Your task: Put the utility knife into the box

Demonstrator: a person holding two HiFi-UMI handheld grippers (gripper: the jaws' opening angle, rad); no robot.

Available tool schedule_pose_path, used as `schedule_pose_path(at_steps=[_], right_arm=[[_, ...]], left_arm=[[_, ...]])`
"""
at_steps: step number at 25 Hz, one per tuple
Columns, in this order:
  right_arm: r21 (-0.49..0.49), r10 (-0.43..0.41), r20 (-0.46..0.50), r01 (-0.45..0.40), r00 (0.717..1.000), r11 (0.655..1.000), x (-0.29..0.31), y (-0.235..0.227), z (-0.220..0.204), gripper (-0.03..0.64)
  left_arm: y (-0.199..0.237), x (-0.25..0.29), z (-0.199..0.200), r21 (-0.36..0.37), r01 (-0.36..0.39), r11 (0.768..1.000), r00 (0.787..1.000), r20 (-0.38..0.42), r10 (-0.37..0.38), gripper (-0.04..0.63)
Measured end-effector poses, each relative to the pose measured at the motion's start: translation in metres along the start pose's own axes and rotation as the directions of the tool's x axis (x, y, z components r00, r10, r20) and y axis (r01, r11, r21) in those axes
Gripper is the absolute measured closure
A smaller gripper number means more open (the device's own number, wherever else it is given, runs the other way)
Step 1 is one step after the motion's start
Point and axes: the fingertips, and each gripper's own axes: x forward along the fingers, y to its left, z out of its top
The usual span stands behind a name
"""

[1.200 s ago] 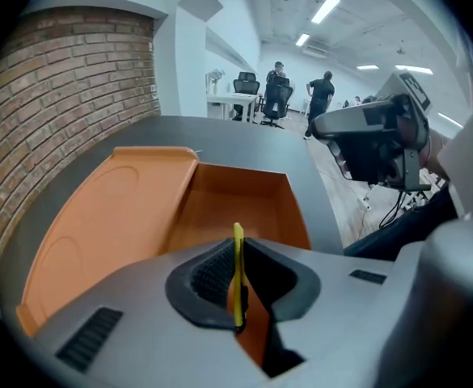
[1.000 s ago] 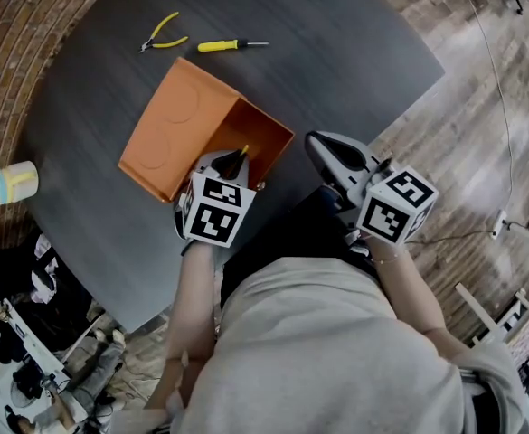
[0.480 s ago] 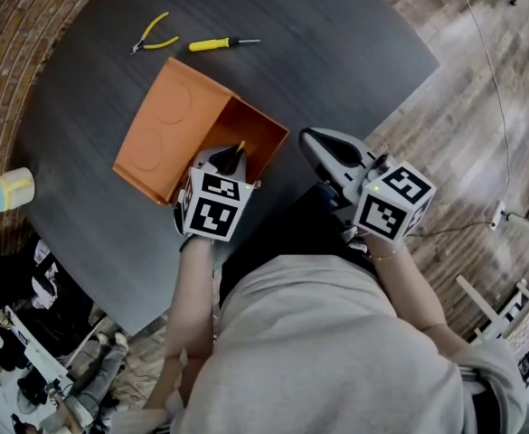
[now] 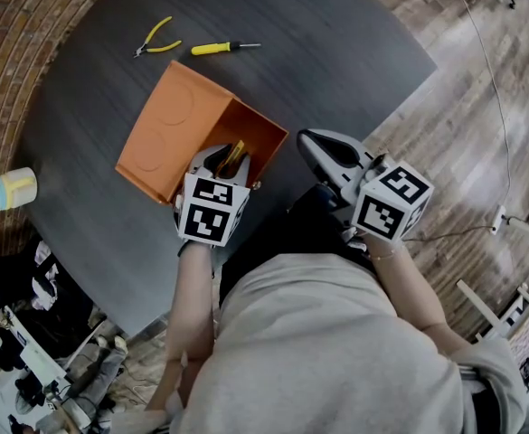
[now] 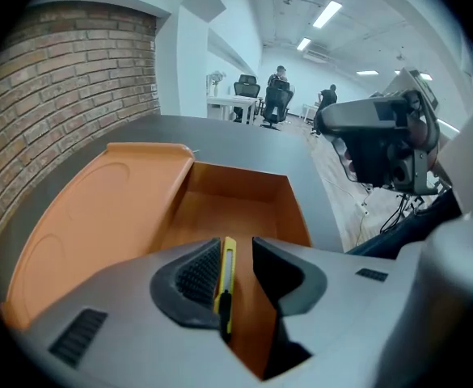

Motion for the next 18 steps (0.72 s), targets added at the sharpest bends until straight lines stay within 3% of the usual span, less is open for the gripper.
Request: schedule_pose_path(at_steps=[5, 7, 9, 13, 18], right_arm=[[-0.023, 0.017, 0.007, -0.017, 1.0, 1.0, 0.001, 0.005, 0.004, 0.611], [-0.032, 0.02, 0.008, -0.019, 1.0, 0.999, 0.001, 0.007, 0.005, 0.611], [-0.039, 0.024, 0.01, -0.023, 1.0, 0.999, -0.001, 0.009, 0.006, 0.611], [-0.043, 0.041, 0.02, -0.04, 0.999, 0.998, -0.004, 0.014, 0.008, 0.611], [-0.063, 0.061, 0.014, -0.06, 0.998, 0.996, 0.001, 0.022, 0.007, 0.611]], left_arm=[[-0.008, -0.013, 0.001, -0.044, 0.055, 0.998, 0.998, 0.017, -0.054, 0.484], [-0.005, -0.019, 0.0, -0.047, 0.033, 0.998, 0.999, 0.027, -0.031, 0.531], [-0.002, -0.03, 0.006, -0.049, 0.009, 0.999, 0.996, 0.084, -0.005, 0.547], [-0.002, -0.058, 0.024, -0.067, -0.02, 0.998, 0.972, 0.233, 0.035, 0.558], [0.007, -0.078, 0.029, -0.09, -0.053, 0.995, 0.954, 0.288, 0.077, 0.56]])
